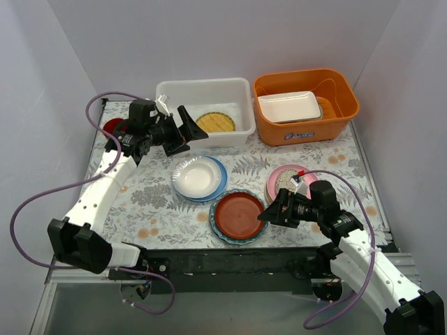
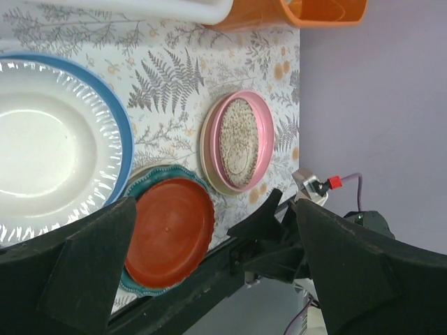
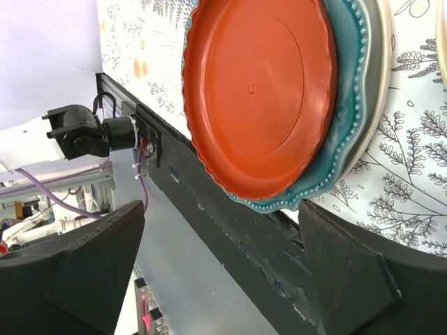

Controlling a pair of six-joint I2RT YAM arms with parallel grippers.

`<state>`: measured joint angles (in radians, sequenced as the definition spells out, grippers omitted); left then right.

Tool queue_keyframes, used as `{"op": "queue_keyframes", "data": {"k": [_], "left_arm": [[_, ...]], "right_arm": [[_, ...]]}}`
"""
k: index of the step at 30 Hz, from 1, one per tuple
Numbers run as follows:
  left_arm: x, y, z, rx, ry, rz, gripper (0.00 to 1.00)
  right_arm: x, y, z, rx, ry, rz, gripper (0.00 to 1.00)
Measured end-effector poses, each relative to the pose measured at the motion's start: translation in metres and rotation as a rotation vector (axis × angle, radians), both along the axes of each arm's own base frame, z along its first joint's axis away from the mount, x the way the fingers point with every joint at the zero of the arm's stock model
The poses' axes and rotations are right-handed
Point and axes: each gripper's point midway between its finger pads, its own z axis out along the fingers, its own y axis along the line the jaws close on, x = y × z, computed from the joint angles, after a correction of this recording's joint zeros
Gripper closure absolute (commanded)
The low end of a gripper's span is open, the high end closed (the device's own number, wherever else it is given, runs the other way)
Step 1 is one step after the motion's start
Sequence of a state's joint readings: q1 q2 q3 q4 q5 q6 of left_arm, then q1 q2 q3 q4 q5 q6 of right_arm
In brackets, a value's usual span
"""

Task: Place the plates into the plastic bin on the countertop
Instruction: Pick up the plate from the corner of the board.

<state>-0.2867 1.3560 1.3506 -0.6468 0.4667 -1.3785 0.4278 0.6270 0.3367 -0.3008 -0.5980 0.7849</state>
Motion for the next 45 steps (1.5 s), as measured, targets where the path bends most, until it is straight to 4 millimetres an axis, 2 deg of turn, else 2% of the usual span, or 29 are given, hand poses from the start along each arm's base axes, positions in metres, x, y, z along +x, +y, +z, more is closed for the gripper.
{"op": "queue_keyframes", "data": {"k": [4,11,25,31,35,38,40,45], "left_arm": [[-0.028,-0.001,-0.008,-0.028,0.013,-0.005,0.02],[-0.065,-0.002,-0.046,-0.033,0.114,-0.012,0.02],[-0.094,-0.007,-0.063,-0.067,0.163,-0.02,0.02],[-0.104,-0.021,-0.062,-0.078,0.173,-0.054,0.02],[-0.107,-0.026,-0.065,-0.084,0.179,-0.06,0.02],[-0.112,-0.027,-0.074,-0.081,0.202,-0.061,0.02],[-0.114,-0.026,-0.079,-0.078,0.216,-0.059,0.02],[-0.115,-0.028,-0.083,-0.081,0.219,-0.064,0.02]], "right_arm": [[0.0,0.0,0.0,0.0,0.001,-0.001,0.04],[0.002,-0.001,-0.003,-0.012,0.007,-0.009,0.1],[0.008,-0.005,-0.022,-0.083,0.045,-0.027,0.27],[0.011,-0.007,-0.026,-0.112,0.052,-0.033,0.42],[0.012,-0.007,-0.029,-0.119,0.062,-0.034,0.47],[0.013,-0.007,-0.031,-0.125,0.073,-0.033,0.49],[0.014,-0.006,-0.032,-0.126,0.075,-0.033,0.53],[0.017,-0.007,-0.035,-0.138,0.08,-0.042,0.54]]}}
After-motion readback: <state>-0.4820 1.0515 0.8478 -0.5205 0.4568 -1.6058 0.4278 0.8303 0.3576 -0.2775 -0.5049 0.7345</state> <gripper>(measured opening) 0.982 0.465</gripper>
